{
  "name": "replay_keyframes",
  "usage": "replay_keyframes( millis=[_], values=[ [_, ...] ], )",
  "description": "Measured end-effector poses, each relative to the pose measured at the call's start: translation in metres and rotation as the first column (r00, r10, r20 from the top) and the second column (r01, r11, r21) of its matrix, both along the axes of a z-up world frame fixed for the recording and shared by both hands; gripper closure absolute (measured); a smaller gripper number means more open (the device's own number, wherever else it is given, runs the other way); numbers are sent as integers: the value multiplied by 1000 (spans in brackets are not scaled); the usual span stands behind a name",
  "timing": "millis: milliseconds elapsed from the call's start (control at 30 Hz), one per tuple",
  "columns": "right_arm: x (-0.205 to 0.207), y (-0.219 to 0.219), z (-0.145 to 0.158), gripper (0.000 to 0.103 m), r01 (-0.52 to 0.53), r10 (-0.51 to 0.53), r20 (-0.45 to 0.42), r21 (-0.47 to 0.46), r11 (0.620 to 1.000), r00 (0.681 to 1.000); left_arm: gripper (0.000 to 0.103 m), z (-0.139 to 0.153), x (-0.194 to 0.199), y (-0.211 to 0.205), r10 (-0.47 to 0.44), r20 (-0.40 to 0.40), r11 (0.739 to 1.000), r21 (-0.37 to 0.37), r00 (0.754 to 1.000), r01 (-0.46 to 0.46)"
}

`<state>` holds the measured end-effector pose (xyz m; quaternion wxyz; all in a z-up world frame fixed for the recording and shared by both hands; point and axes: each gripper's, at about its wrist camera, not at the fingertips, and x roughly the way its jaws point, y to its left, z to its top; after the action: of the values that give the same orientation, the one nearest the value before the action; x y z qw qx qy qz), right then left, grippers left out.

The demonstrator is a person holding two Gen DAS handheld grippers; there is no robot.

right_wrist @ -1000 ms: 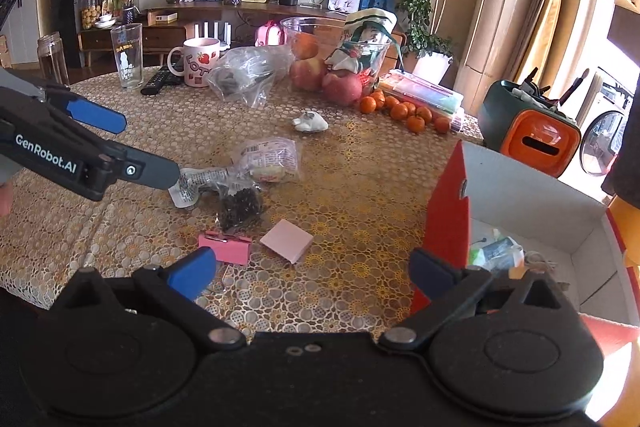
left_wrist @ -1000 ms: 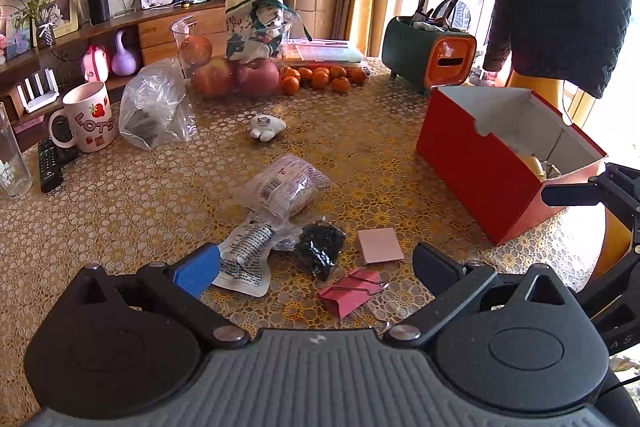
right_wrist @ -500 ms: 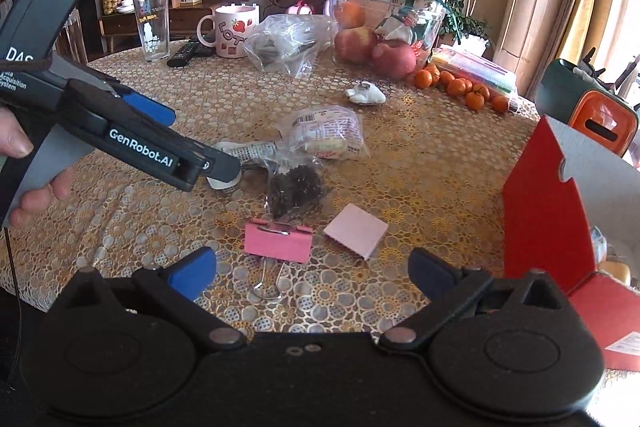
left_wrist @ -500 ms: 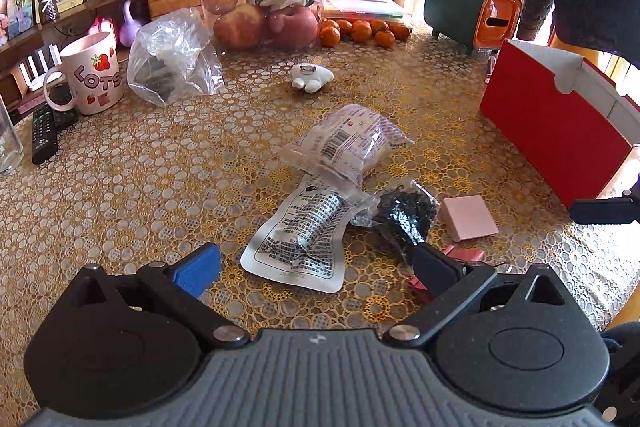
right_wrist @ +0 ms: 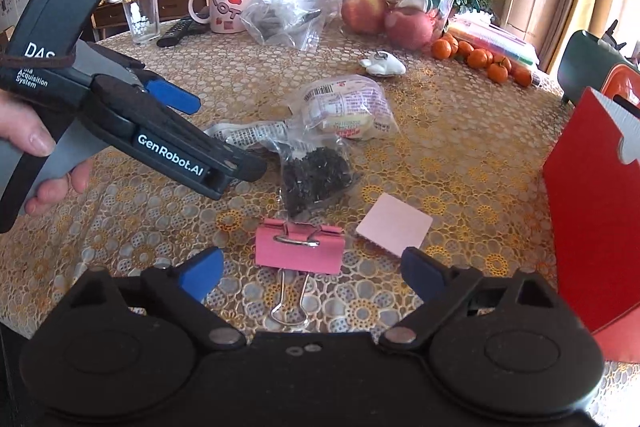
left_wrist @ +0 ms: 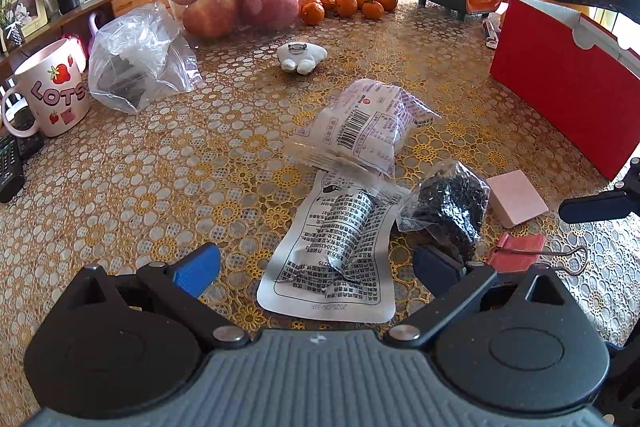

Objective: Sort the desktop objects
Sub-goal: 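Grasp silver printed sachet with left gripper while right gripper grasps pink binder clip, then carry sachet with left gripper while right gripper carries binder clip over red box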

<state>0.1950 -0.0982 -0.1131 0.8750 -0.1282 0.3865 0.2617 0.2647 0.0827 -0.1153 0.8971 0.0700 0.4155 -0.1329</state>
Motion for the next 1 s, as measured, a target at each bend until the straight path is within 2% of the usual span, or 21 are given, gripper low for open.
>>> replay_keyframes(
  millis=[133, 467, 633, 800, 900, 1000],
  values=[
    [3, 4, -5, 16, 8, -8, -14, 4, 1000, 1000, 0, -8, 8, 3, -2, -8, 1000, -6, 1000, 2],
    [6, 9, -10, 28, 12, -12, -8, -1, 1000, 1000, 4, -11, 11, 5, -1, 35, 1000, -28, 999, 2],
    [5, 9, -11, 38, 11, -11, -18, 11, 1000, 1000, 17, -8, 9, 4, -5, 50, 999, -33, 999, 7],
    [5, 9, -9, 49, 14, -14, -22, 11, 1000, 1000, 42, -5, 6, 5, -2, 56, 999, -36, 998, 4],
    [4, 6, -8, 55, 20, -20, -28, 17, 1000, 999, 43, -4, 5, 4, 6, 50, 1000, -30, 999, -4],
    [2, 4, -6, 55, 24, -24, -23, 15, 1000, 999, 45, -3, 3, 4, 19, 49, 999, -36, 999, -17]
  ],
)
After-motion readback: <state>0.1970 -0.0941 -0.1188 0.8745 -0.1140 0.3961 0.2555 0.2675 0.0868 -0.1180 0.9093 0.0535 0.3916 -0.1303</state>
